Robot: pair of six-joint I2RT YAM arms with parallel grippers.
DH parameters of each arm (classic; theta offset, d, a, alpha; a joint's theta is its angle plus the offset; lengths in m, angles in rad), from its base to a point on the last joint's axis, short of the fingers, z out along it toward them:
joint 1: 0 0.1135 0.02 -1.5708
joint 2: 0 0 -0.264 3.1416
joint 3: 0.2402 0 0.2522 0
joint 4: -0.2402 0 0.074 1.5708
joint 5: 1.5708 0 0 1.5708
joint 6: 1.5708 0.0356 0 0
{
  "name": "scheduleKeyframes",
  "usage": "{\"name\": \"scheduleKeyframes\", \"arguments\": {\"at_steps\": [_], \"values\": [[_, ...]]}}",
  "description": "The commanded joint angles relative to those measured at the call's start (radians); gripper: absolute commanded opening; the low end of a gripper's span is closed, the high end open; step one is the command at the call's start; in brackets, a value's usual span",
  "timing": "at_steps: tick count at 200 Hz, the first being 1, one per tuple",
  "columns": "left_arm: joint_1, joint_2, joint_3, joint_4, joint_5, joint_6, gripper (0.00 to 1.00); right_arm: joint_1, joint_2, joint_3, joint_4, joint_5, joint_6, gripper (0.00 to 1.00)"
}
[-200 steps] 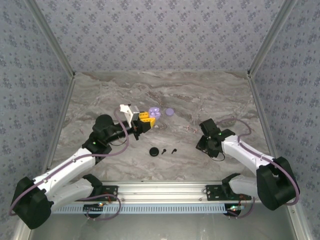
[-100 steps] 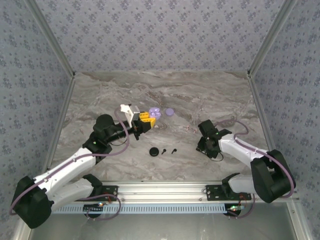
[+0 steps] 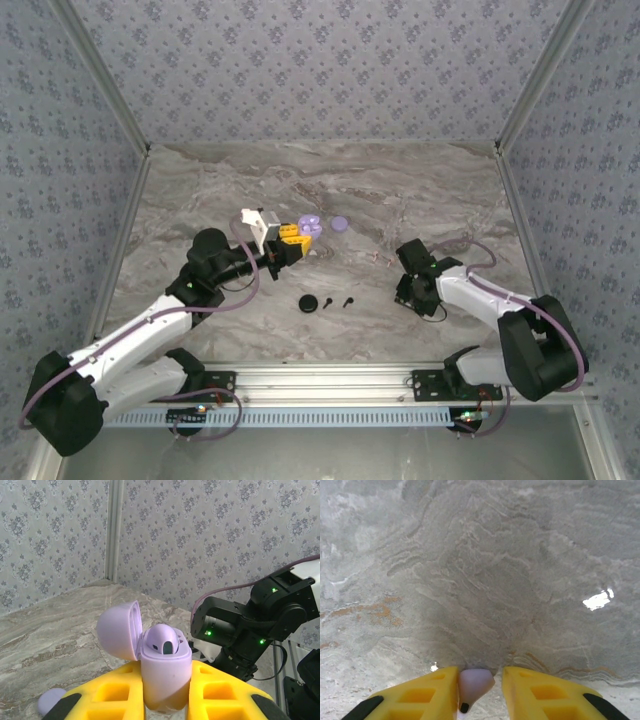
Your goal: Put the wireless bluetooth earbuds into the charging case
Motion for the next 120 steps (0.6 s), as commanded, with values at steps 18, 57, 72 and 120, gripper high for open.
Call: {"name": "scheduleKeyframes", "arguments": {"at_steps": [18, 57, 72, 120], "values": [[-0.005, 0.004, 0.016, 0.013, 0.006, 0.008, 0.0, -0.011, 0.051, -0.012, 0.085, 0.018, -0.037, 0.27], [-0.006, 0.008, 0.018, 0.013, 0.006, 0.009, 0.0, -0.013, 0.043, 0.01, 0.061, 0.026, -0.071, 0.22], [-0.006, 0.01, 0.018, 0.014, 0.008, 0.007, 0.0, -0.013, 0.028, 0.019, 0.043, 0.033, -0.083, 0.22], [-0.006, 0.032, 0.014, 0.043, 0.013, -0.015, 0.0, 0.007, -0.134, 0.078, -0.031, 0.079, -0.149, 0.22]]}}
